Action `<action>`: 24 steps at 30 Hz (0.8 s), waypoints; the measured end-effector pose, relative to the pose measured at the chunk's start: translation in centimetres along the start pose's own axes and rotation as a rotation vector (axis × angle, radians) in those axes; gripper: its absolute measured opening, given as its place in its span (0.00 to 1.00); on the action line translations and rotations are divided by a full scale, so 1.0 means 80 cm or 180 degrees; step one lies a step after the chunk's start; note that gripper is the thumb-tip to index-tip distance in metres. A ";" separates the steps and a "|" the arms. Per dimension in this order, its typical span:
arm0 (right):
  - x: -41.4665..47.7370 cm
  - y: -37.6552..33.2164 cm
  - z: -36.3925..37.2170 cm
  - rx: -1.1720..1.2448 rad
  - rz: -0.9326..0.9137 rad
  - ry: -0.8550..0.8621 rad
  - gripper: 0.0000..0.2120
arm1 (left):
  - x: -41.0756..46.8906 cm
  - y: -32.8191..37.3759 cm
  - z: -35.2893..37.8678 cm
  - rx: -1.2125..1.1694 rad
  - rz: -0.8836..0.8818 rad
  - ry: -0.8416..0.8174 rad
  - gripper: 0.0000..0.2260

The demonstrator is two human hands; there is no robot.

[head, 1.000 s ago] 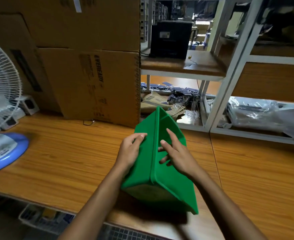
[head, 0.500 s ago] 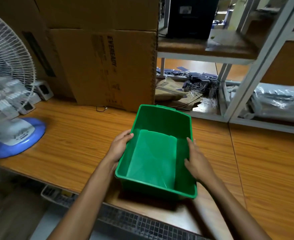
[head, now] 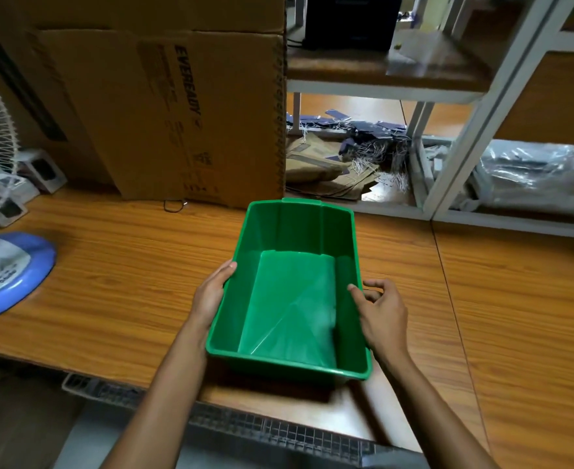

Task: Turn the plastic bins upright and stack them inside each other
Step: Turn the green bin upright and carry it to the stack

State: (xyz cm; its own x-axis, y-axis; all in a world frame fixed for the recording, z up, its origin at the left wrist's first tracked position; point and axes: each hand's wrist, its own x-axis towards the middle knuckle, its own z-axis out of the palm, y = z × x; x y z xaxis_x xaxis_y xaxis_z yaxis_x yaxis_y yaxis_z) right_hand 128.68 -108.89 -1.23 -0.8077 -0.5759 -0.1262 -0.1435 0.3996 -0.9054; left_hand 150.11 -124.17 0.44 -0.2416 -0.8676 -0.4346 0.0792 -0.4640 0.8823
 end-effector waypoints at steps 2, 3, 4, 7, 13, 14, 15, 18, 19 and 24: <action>-0.001 0.000 0.002 0.0015 -0.0061 0.0167 0.11 | 0.004 -0.001 -0.002 -0.0141 -0.0140 -0.0113 0.16; -0.002 -0.001 0.001 0.0078 -0.0074 0.0146 0.12 | 0.005 -0.002 -0.003 -0.0211 -0.0213 -0.0189 0.14; -0.004 0.000 0.001 0.0201 -0.0077 0.0063 0.13 | 0.004 -0.004 -0.002 -0.0259 -0.0250 -0.0263 0.13; -0.015 0.001 -0.010 0.0904 0.0075 -0.0450 0.09 | -0.006 -0.013 0.005 -0.0532 -0.0299 -0.0421 0.11; -0.054 0.006 -0.082 0.1698 0.0272 -0.0863 0.17 | -0.067 -0.037 0.043 -0.0997 -0.0478 -0.1126 0.16; -0.060 0.008 -0.098 0.1786 0.0270 -0.0877 0.19 | -0.078 -0.040 0.053 -0.1019 -0.0461 -0.1231 0.16; -0.066 0.011 -0.114 0.1839 0.0264 -0.0886 0.20 | -0.089 -0.044 0.065 -0.1008 -0.0458 -0.1320 0.16; -0.087 0.024 -0.169 0.2076 0.0248 -0.0894 0.23 | -0.118 -0.058 0.103 -0.0880 -0.0436 -0.1479 0.17; -0.094 0.030 -0.188 0.2112 0.0240 -0.0861 0.23 | -0.126 -0.064 0.115 -0.0756 -0.0365 -0.1439 0.17; -0.137 0.074 -0.295 0.2263 0.0285 -0.0463 0.23 | -0.177 -0.103 0.197 -0.0055 0.0106 -0.1343 0.13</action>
State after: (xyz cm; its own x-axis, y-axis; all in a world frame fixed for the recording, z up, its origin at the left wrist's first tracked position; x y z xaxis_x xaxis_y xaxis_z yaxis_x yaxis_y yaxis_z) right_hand 123.19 -83.37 4.40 -0.7078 -0.6714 -0.2199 0.3654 -0.0815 -0.9273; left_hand 137.65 -105.23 2.19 -0.6132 -0.7345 -0.2905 0.1091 -0.4430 0.8899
